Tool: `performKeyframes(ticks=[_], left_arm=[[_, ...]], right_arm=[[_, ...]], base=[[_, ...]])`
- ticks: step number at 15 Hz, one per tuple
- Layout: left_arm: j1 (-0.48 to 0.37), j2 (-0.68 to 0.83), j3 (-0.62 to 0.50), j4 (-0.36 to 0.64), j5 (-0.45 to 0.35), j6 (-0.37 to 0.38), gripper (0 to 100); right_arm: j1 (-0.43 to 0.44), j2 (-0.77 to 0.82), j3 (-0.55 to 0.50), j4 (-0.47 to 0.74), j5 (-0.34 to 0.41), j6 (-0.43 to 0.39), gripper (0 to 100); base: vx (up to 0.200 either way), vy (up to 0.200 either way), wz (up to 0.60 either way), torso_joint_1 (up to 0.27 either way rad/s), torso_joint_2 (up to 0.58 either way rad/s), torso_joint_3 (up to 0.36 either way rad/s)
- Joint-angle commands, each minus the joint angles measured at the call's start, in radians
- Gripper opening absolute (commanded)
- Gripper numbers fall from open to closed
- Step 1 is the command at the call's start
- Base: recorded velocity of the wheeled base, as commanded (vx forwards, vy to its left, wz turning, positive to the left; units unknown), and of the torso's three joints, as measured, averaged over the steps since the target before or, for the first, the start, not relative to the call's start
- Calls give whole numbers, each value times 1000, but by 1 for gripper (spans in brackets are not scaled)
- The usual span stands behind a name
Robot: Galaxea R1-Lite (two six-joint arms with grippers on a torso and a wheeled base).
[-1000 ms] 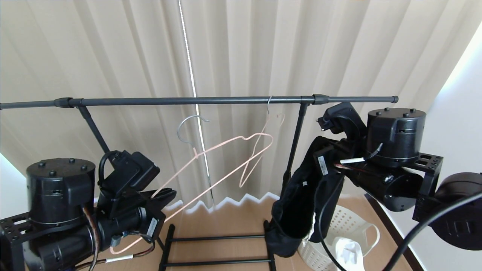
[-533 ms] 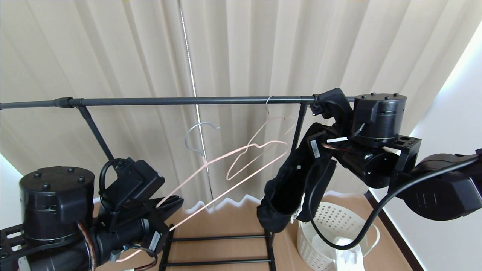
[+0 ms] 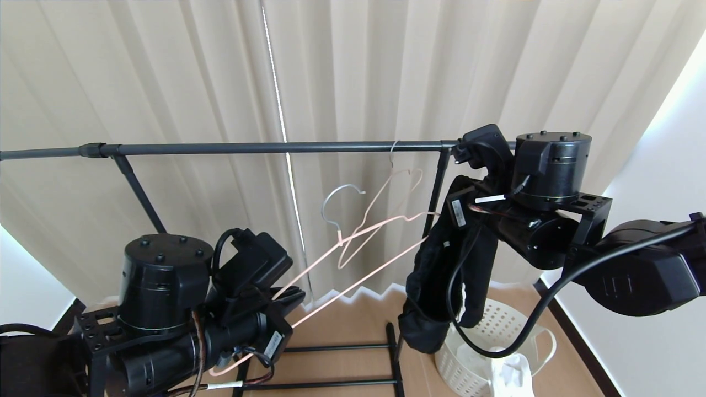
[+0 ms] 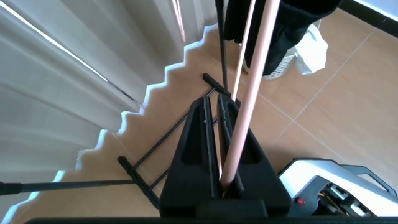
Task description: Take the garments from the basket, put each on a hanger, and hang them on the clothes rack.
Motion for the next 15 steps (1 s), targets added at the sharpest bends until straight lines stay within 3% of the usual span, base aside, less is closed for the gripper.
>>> performKeyframes(ticks=[1,8,12,15], left_arm=[[-6,14,0,0,3,0,0],[-6,-169,144,2,-2,-2,0],[-26,-149,120,2,-3,-3,0],[-26,-45,69,0,4,-38,0]], right_arm=[[-18,3,7,-1,0,0,0],[-68,75,-49,-2,-2,0,0],[-80,98,-74,-10,-25,0,0],[-72,57,-59,-5,-25,3,0]], base=[[0,0,0,0,0,0],[0,0,0,0,0,0],[0,0,0,0,0,0],[0,0,0,0,0,0]])
